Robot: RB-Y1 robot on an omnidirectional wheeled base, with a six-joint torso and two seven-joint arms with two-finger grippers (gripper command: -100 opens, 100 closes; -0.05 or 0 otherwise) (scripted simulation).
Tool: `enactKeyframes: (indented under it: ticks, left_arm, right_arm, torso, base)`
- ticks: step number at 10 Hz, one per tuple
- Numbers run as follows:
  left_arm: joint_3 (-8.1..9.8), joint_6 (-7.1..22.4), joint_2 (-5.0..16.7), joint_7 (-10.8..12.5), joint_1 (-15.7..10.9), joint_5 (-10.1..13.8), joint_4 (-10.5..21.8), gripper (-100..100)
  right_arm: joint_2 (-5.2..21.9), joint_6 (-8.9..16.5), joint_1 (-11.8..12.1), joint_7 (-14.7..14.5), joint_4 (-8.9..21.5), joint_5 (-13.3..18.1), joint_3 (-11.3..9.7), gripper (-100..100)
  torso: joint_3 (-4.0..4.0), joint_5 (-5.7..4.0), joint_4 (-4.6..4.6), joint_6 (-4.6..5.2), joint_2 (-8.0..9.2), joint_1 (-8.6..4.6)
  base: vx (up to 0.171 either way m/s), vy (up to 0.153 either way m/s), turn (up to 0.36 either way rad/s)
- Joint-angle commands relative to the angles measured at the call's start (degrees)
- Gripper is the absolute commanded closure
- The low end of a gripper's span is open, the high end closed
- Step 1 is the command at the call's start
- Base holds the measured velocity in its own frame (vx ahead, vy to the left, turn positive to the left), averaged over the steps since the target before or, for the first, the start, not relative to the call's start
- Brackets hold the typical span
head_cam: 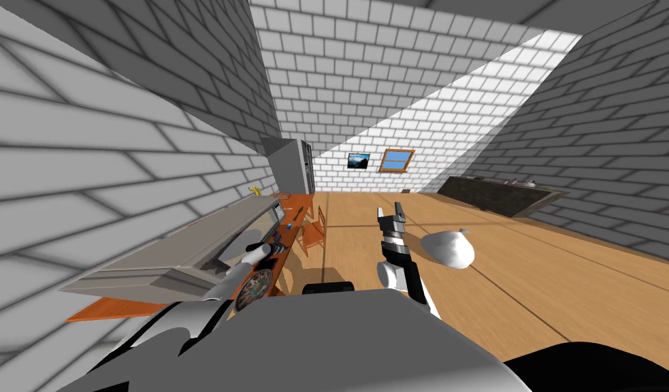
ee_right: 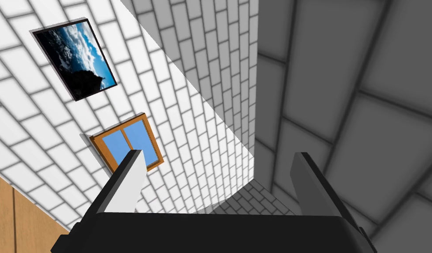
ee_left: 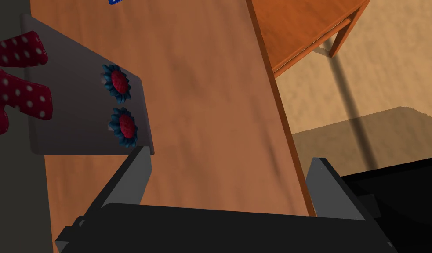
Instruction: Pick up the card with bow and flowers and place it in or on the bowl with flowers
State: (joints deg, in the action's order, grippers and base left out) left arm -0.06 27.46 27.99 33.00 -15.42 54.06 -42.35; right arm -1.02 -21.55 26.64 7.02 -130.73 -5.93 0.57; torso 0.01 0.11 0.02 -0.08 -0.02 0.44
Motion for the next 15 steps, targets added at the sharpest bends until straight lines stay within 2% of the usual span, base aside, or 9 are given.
enactKeyframes:
  ticks: [1,2,3,5,6,10,13,14,15]
  left_arm:
    - [0.00,0.77,0.52,0.43,-1.07,1.17,2.30,-100]
    - [-0.04,2.02,1.45,1.66,-2.69,2.50,3.82,-100]
    - [-0.04,2.02,1.45,1.66,-2.69,2.50,5.05,-100]
    - [-0.10,4.13,3.14,3.89,-5.69,4.82,9.24,-100]
    - [-0.10,4.13,3.14,3.89,-5.69,4.82,9.93,-100]
    - [-0.22,6.89,5.61,7.11,-10.28,8.02,16.98,-100]
    - [-0.27,7.73,6.47,8.26,-12.02,9.07,19.50,-100]
    - [-0.26,7.61,6.33,8.14,-11.75,8.90,19.10,-100]
    - [-0.24,7.62,6.35,8.07,-11.84,8.97,19.27,0]
  right_arm:
    - [0.00,0.00,0.00,0.00,0.00,0.00,0.00,0]
    - [0.00,0.00,0.01,0.00,0.00,0.00,0.00,0]
    - [0.00,0.00,0.00,0.00,0.00,0.00,0.00,0]
    - [0.00,0.00,0.00,0.00,0.00,0.00,0.00,0]
    - [0.00,0.00,0.00,0.00,0.00,0.00,0.00,0]
    - [0.00,0.00,0.01,0.00,0.00,0.00,0.01,0]
    - [0.00,0.00,0.02,0.00,0.00,0.00,0.01,0]
    - [0.00,0.00,0.02,0.00,0.00,0.00,0.01,0]
    - [0.00,0.00,0.02,0.00,0.00,0.00,0.01,0]
  torso:
    - [0.00,0.00,0.00,0.00,0.00,0.00]
    - [-0.03,0.00,-0.02,-0.04,-0.06,-0.02]
    - [-0.03,0.00,-0.01,0.00,-0.06,-0.02]
    - [-0.02,0.00,-0.01,-0.02,-0.02,0.00]
    - [0.00,0.02,0.00,-0.01,0.00,0.11]
    - [-0.08,0.02,-0.03,-0.03,-0.13,0.07]
    - [-0.09,0.02,-0.04,-0.05,-0.16,0.02]
    - [-0.12,0.01,-0.05,-0.05,-0.22,-0.04]
    - [-0.15,-0.01,-0.06,-0.06,-0.26,-0.16]
  base:
    - [-0.039,0.068,-0.098]
    - [-0.047,0.070,-0.150]
    - [-0.050,0.062,-0.093]
    - [-0.066,0.091,-0.182]
    - [-0.047,0.087,-0.080]
    - [-0.038,0.082,-0.149]
    - [-0.028,0.072,-0.071]
    - [-0.003,0.023,-0.010]
    - [0.000,0.000,0.000]
